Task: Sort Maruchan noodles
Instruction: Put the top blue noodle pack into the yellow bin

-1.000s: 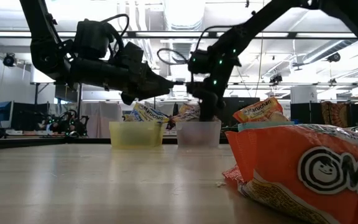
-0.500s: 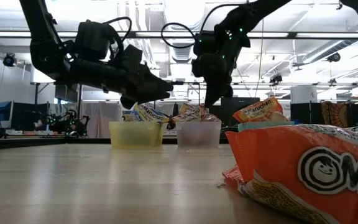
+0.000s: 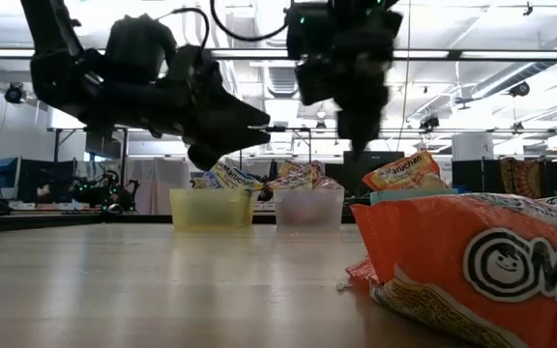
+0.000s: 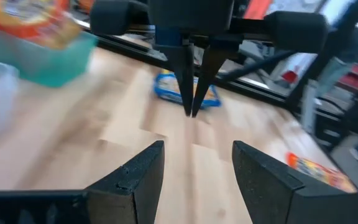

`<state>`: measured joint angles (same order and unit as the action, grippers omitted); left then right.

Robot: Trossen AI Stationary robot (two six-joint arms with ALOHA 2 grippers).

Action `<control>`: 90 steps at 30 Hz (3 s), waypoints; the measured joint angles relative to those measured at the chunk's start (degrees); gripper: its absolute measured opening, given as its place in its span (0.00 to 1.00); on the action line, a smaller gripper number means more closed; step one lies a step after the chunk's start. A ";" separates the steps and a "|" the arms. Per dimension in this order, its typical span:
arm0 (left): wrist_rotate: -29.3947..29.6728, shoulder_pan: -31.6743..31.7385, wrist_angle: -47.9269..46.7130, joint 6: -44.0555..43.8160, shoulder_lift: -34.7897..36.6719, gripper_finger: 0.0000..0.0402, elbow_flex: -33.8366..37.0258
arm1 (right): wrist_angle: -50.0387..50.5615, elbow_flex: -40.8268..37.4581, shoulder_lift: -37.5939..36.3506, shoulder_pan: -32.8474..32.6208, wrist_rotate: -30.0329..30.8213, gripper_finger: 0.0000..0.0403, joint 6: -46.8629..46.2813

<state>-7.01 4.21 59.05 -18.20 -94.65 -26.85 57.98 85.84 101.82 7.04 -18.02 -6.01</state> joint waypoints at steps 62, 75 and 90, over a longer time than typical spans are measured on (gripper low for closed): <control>9.95 -20.92 -44.02 -7.80 7.72 0.43 -10.06 | -18.31 -37.68 -24.88 -28.02 4.31 0.26 -69.46; 19.45 -20.90 -36.42 -5.28 7.72 0.43 -9.79 | 4.89 -39.83 -38.94 -26.97 13.90 0.34 -76.05; 20.00 -20.50 -34.95 1.30 7.69 0.43 -12.85 | -5.52 -55.52 -45.67 -24.09 13.55 0.34 -77.95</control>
<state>12.99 -16.29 24.10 -16.89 -86.96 -39.70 52.46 30.32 56.15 -17.05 -4.48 -83.96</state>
